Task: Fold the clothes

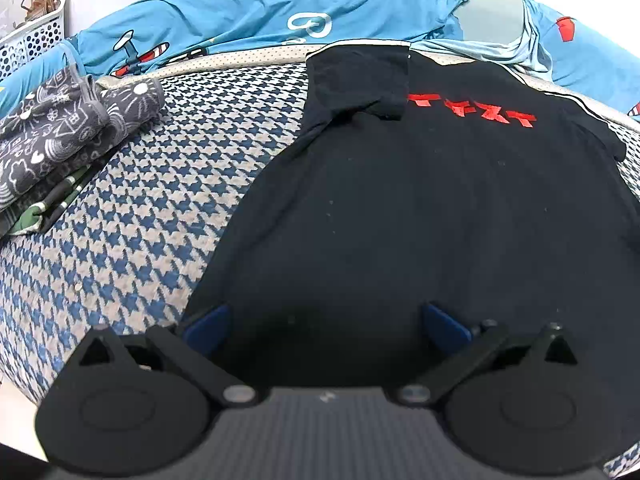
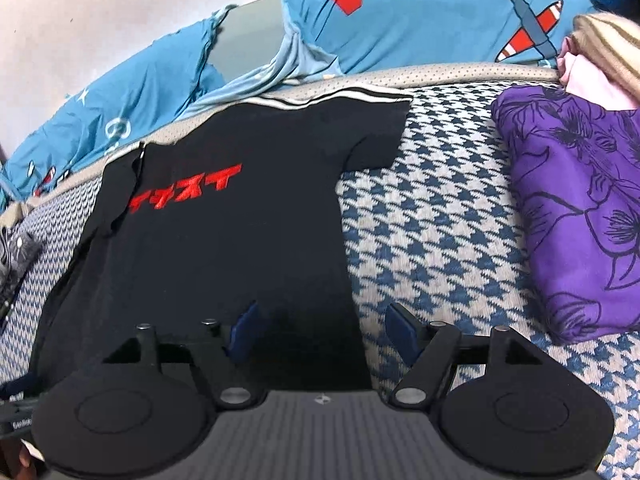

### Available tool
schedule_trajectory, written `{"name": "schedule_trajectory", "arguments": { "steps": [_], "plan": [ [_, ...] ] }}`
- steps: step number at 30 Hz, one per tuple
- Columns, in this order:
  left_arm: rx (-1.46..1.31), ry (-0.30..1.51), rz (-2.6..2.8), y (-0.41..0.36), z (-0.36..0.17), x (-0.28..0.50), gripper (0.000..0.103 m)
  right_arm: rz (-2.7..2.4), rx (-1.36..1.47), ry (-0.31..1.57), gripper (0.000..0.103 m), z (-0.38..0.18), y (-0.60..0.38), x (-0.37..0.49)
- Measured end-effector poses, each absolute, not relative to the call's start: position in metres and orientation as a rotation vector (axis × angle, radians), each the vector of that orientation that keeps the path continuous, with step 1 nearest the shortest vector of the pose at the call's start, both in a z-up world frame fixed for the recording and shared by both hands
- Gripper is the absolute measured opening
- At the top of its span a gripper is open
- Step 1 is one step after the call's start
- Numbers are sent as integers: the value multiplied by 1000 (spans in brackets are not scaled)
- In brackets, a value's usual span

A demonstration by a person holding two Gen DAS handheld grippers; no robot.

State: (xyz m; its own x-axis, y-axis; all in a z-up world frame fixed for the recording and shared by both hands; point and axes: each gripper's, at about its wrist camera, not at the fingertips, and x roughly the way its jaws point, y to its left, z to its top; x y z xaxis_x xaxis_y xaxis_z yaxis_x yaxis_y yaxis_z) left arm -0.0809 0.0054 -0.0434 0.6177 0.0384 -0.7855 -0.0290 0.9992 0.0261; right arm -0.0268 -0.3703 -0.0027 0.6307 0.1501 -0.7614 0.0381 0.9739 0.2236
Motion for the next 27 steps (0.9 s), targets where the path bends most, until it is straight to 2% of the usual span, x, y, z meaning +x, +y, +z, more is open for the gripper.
{"name": "schedule_trajectory", "arguments": {
  "steps": [7,16,27],
  "plan": [
    [7,862,27,5,-34,-81,103,25,298,852,68,-1,-388,-20],
    [42,844,-13,-9,-27,-68,103,-27,379,811,59,-5,-400,-1],
    [129,852,-62,-20,-27,-38,103,-39,463,796,59,-13,-398,21]
  ]
}}
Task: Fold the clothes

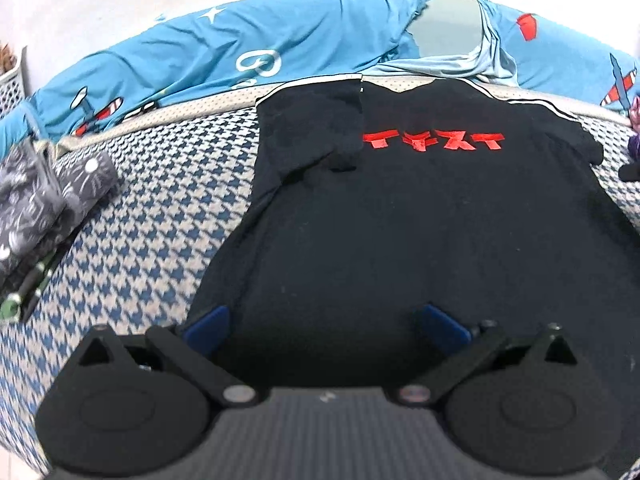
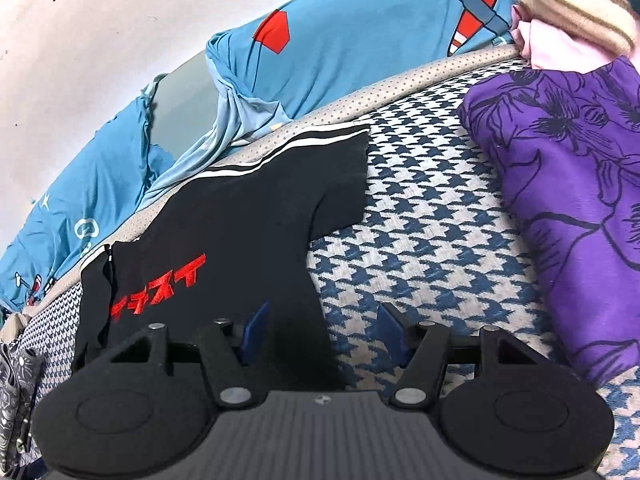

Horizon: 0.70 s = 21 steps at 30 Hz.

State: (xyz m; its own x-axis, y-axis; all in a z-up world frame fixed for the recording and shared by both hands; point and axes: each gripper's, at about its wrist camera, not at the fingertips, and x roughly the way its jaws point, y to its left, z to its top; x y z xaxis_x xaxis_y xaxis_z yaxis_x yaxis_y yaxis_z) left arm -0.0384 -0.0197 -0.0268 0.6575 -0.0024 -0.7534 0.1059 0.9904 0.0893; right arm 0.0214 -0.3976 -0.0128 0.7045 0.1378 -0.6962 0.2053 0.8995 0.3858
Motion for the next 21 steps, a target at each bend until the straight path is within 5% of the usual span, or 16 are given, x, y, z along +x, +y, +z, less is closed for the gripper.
{"name": "schedule_trajectory", "arguments": {
  "steps": [21],
  "plan": [
    [70,862,-57,8,-21,23,103,-101,580,769,59,-29,-417,45]
  ]
}}
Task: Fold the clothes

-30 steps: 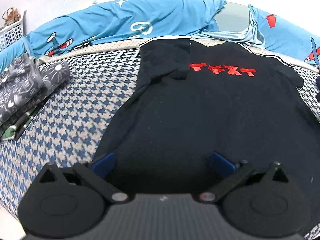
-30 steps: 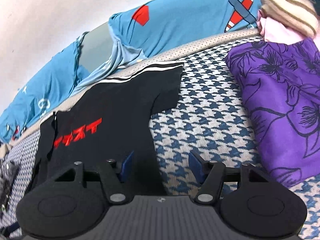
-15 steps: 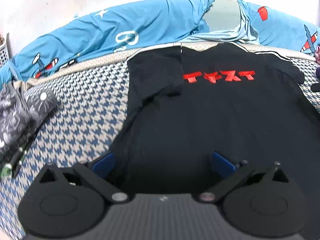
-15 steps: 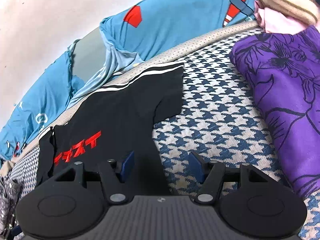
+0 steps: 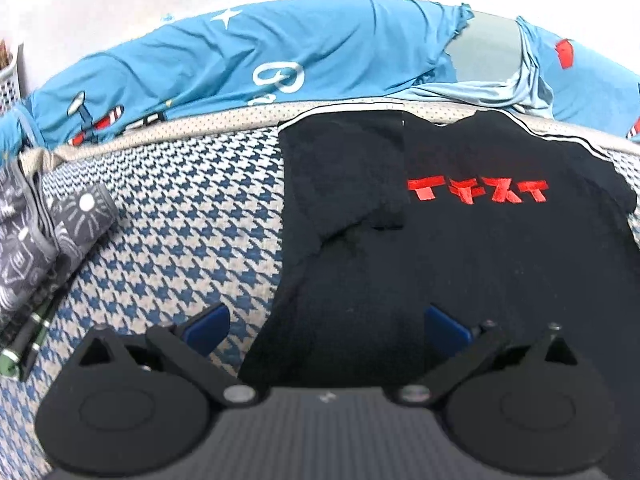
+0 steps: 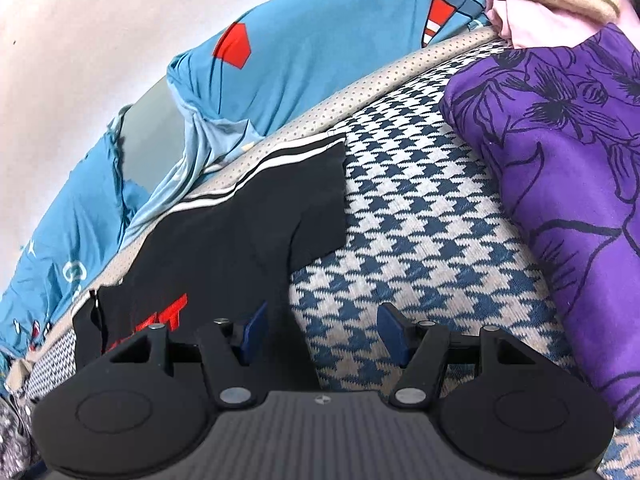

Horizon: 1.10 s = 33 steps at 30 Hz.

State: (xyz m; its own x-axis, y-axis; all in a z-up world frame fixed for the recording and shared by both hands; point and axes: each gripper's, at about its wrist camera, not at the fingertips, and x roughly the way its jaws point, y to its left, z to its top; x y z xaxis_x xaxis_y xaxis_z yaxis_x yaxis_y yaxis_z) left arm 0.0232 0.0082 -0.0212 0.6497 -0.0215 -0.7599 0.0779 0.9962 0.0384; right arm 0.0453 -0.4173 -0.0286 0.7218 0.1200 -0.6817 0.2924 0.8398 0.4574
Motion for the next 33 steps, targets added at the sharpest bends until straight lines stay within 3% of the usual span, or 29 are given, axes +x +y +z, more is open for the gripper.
{"name": "schedule_trajectory", "arguments": {
  "steps": [21,27,29,33],
  "plan": [
    [87,872,-78,1,-26,63,103,-166,588,623,64,-42,-414,105],
    [34,897,-71,6,-26,67,103,-156,536,620,35,-44,-406,115],
    [9,904,-78,7,-26,68,103,-162,528,619,21,-45,-407,116],
    [15,908,-76,5,-27,68,103,-168,495,624,8,-46,-405,117]
  ]
}}
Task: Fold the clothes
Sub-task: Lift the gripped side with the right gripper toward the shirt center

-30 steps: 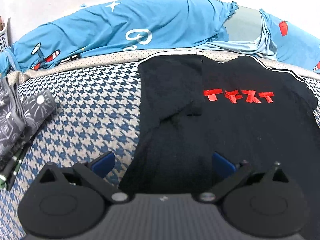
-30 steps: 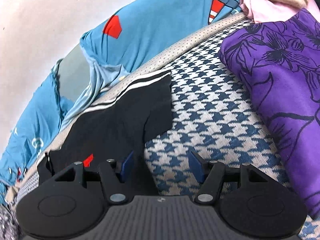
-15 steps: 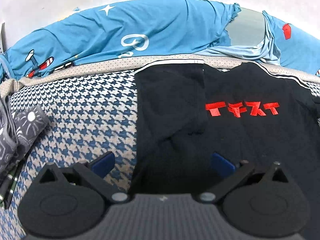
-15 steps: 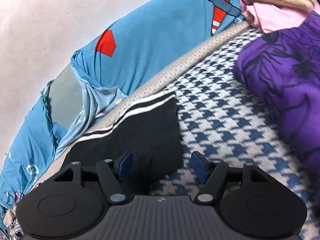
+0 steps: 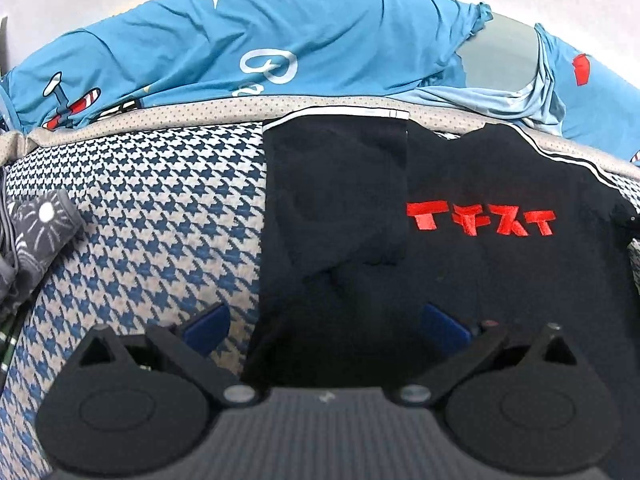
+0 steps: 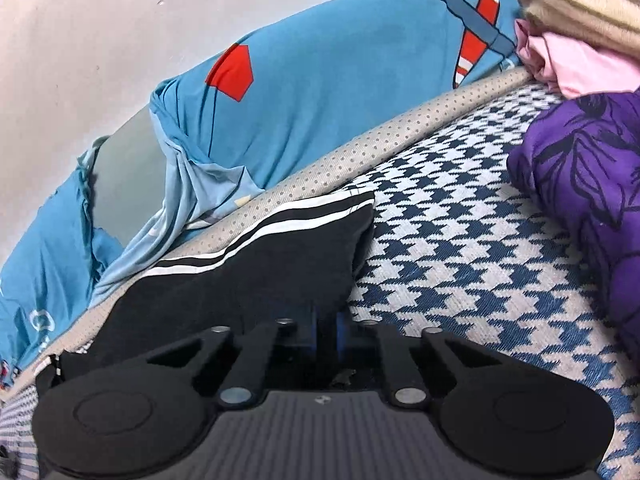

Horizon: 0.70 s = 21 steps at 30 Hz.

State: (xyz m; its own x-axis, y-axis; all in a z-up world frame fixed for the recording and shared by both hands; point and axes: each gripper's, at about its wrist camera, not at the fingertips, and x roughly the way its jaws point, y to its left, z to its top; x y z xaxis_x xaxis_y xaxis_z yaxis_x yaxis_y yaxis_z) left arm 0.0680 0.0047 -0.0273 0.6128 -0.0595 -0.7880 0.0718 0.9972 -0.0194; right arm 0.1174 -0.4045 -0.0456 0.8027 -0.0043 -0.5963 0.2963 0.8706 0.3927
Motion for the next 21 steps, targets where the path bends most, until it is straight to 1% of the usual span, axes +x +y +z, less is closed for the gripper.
{"name": "schedule_trajectory", "arguments": {
  "steps": [10,21],
  "plan": [
    [5,922,-62,3,-29,70,103,-292,356,589,6,-22,-388,108],
    [28,921,-57,1,-32,67,103,-353,342,651,6,-31,-399,107]
  ]
}}
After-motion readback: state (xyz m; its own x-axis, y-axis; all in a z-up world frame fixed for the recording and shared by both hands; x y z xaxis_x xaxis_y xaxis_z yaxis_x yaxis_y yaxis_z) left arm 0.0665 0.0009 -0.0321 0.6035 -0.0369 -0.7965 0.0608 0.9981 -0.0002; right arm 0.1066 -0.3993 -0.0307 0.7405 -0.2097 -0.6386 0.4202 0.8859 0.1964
